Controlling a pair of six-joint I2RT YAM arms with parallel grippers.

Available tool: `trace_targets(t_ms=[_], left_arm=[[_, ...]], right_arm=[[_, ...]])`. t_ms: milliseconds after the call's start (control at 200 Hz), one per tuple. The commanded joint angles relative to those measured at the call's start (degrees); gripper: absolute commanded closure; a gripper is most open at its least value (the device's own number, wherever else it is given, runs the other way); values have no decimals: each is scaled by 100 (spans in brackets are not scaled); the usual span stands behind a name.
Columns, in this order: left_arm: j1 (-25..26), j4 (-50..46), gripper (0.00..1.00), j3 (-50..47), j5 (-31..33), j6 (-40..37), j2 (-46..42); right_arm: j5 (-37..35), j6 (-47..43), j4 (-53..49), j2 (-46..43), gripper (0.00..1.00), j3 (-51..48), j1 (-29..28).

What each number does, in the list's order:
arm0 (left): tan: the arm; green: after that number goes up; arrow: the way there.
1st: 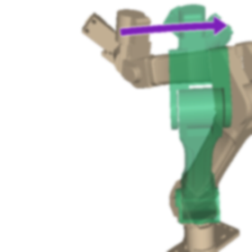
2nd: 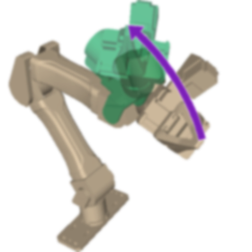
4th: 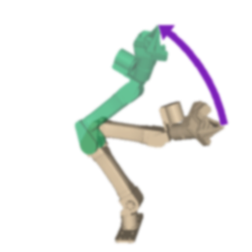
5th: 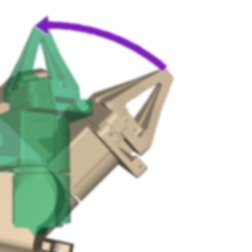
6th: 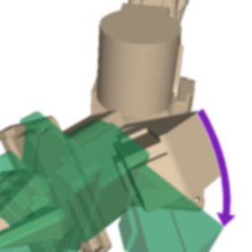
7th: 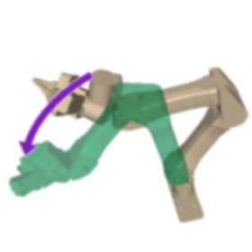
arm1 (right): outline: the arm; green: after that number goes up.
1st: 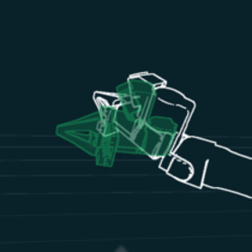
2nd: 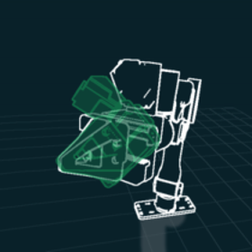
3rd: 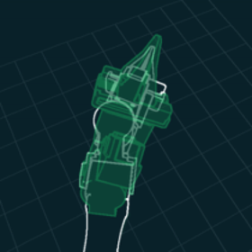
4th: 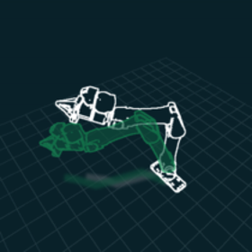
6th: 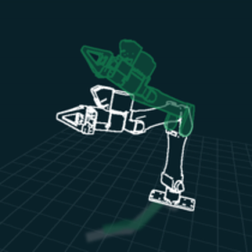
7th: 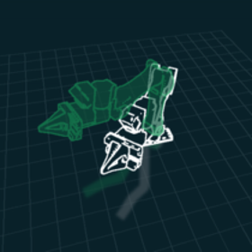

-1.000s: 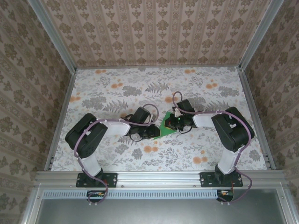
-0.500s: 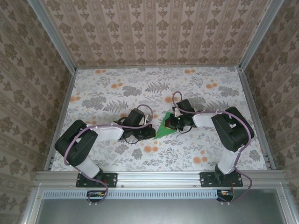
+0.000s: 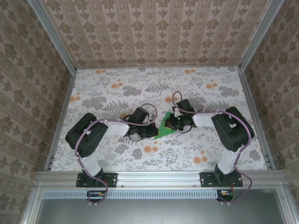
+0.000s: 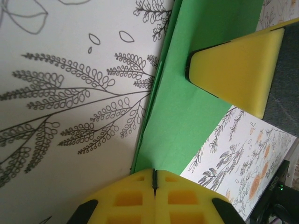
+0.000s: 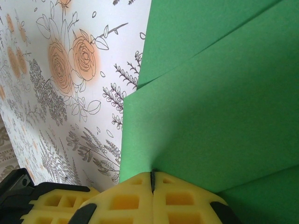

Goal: Fold a paper plane with a square sheet of paper (pick it up from the middle)

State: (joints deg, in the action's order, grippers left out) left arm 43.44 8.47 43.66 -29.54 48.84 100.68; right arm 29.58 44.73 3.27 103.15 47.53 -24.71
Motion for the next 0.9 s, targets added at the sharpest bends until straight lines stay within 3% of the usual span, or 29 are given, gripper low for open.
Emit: trace_targets(t_ms=[0,225,590,890], left_arm=[[-11,-362,100,-239,113,-118,124],[-20,-344,100,-302,137,-98,92],[-20,-414,100,-328,167,-99,48],[-31,-530,100,-437,181,-2,82]], right_arm=[[-237,-294,-478,-124,99,-122,-33],[104,-468,-150,-430,98,48,-406],[-169,-299,-151,66,99,-72,-649],[-372,-721,-598,161,99,-23,320]])
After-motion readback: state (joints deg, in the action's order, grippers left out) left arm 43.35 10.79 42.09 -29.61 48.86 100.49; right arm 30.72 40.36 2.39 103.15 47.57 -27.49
